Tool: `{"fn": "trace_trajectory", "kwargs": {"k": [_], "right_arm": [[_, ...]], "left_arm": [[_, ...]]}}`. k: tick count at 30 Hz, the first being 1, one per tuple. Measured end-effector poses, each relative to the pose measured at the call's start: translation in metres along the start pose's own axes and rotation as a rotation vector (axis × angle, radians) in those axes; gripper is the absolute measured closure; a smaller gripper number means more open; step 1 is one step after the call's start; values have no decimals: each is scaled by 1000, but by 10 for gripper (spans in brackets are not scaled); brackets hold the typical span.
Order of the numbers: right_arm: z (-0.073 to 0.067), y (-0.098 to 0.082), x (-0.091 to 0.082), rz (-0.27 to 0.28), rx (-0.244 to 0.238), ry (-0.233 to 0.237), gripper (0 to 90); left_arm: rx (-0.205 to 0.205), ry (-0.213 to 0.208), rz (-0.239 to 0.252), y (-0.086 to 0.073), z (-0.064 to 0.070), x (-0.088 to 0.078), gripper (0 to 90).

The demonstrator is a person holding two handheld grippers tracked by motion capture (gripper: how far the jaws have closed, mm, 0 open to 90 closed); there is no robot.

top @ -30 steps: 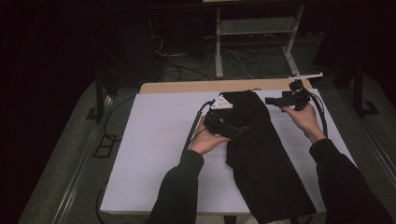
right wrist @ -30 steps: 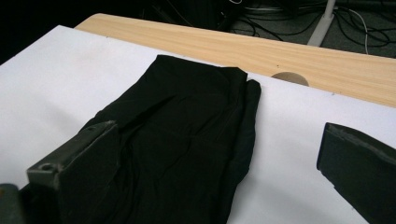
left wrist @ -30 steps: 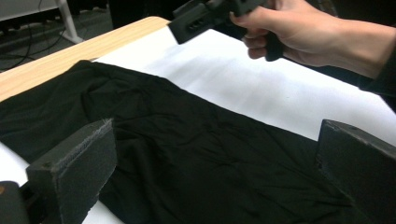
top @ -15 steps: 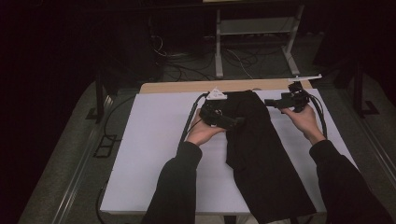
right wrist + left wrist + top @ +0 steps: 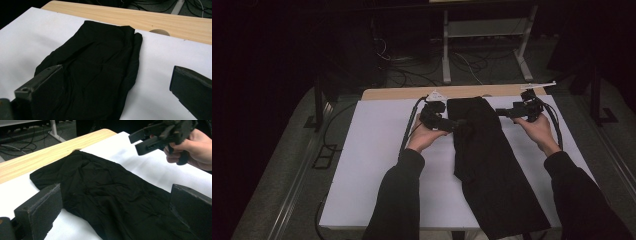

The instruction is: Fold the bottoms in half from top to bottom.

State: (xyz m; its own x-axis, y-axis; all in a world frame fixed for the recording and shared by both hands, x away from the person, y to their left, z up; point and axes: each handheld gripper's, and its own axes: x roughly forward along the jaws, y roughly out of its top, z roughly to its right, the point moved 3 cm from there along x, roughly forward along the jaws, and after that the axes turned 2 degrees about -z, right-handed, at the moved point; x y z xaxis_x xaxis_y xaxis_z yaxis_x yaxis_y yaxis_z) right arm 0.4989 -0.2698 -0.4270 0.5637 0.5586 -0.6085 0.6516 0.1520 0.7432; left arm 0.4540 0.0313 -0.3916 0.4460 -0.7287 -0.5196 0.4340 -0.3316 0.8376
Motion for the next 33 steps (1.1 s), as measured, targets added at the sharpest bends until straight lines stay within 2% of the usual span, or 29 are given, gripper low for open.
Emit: {"fn": "trace_trajectory", "kwargs": {"k": [4, 15, 16, 17, 24, 33], "right_arm": [[-1, -1, 4, -11, 1, 9, 0], [-1, -8, 12, -29, 15, 25, 0], [-1, -9, 13, -34, 13, 26, 0], [-1, -9, 13, -34, 13, 26, 0], [1, -8, 17, -29, 17, 23, 5], [10, -6, 23, -36, 38, 10, 26]], "left_arm": [[-35, 12, -2, -4, -9, 5, 0], [-88, 23, 2, -12, -22, 19, 0], [-107, 20, 8, -13, -24, 22, 0], [-107, 20, 8, -13, -24, 22, 0], [-174, 34, 14, -20, -35, 33, 0], [-267, 43, 17, -27, -44, 47, 0]]}}
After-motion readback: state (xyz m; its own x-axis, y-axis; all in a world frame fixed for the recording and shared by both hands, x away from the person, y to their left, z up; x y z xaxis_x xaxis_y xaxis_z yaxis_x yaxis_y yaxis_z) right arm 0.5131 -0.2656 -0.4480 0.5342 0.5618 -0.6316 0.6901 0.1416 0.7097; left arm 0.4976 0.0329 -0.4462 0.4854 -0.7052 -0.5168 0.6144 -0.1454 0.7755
